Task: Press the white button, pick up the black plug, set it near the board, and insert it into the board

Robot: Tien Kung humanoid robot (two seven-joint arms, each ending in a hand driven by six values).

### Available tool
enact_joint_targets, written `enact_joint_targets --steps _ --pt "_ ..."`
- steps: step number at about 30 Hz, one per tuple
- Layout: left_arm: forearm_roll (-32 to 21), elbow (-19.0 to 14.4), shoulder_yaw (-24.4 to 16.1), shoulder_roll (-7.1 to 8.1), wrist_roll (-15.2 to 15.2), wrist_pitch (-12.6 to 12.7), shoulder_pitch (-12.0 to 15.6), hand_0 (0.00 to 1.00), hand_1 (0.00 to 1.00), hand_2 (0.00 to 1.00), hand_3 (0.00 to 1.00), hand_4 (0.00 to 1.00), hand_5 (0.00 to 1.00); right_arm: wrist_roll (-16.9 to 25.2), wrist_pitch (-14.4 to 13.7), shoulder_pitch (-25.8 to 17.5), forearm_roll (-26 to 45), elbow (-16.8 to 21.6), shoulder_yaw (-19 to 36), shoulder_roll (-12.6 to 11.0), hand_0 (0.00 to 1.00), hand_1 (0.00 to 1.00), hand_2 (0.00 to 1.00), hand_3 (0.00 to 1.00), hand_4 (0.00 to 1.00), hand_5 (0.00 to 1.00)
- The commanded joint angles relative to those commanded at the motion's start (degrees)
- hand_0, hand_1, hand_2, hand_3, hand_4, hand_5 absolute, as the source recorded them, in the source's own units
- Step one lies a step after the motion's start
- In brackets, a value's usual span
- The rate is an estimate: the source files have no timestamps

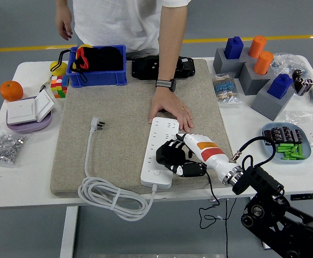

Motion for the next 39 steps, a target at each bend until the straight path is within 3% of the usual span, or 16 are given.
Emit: enact_joint_targets --steps 18,39 --pt "-0.1 0.0 -0.1 -0.32 -0.1 0.0 0.1 0.707 0.697 0.670 0.713 0.718 0.304 0.2 -0.3 0.0 -1.7 -2.4 0.1 0.7 0.291 0.222 0.269 0.423 0.665 0.002" --pt "0.1 0.0 -0.5 -0.40 0.0 0.0 0.2 0.707 0.697 0.670 0.713 0.719 0.304 0.2 -0.2 -0.9 -2.0 -1.9 0.5 -0.3 0.291 0.221 0.271 0.423 0.672 0.002"
